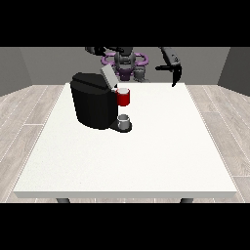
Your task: Insert the coffee pod into the coffee machine and close the lid
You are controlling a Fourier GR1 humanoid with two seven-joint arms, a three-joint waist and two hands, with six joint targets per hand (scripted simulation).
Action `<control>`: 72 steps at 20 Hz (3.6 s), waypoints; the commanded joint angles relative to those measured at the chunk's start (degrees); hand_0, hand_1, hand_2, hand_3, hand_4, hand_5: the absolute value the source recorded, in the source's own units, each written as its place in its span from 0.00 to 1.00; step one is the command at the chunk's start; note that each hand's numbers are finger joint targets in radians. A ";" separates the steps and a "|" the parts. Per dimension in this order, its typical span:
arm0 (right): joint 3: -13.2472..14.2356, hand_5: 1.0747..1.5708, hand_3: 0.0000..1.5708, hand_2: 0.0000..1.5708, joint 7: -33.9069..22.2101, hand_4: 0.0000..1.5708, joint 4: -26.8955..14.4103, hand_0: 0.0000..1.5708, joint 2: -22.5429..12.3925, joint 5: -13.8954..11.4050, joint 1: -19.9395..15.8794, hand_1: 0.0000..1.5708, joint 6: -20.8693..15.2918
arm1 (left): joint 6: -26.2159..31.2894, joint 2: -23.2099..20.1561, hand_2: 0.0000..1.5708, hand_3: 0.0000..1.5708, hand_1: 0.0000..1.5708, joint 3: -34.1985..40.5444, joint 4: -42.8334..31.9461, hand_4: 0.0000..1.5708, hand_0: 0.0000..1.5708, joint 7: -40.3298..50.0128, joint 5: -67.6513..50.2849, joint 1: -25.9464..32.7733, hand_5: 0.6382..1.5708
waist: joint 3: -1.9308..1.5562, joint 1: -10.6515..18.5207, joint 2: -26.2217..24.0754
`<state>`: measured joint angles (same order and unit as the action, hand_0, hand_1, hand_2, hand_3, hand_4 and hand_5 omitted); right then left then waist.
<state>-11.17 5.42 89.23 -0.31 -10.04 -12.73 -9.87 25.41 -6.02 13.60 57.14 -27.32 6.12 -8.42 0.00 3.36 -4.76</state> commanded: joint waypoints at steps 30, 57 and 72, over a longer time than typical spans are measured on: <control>16.25 1.00 0.00 0.00 4.37 0.15 -28.44 0.00 -3.63 2.05 -26.37 0.00 -1.52 | -2.90 0.18 0.00 0.00 0.00 -5.67 10.16 0.23 0.00 -0.31 -1.10 1.67 1.00 | 0.01 5.32 11.22; 8.29 1.00 0.00 0.00 -1.05 0.23 -34.95 0.00 0.25 -6.20 -44.35 0.00 -7.02 | 1.07 -4.22 0.00 0.00 0.00 -2.97 -1.35 0.23 0.00 -4.91 -4.34 -6.41 1.00 | 0.03 8.55 14.30; -11.39 1.00 0.00 0.00 9.01 0.31 -29.17 0.00 0.31 2.47 -29.16 0.00 -2.39 | 1.85 -3.25 0.00 0.00 0.00 -5.28 -5.04 0.11 0.00 -9.89 -2.48 -2.46 1.00 | 0.03 9.49 9.83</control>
<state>-15.91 12.00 57.45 -0.04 -9.54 -46.03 -13.40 26.28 -9.01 8.92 53.81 -33.88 2.82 -12.67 0.01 12.00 5.78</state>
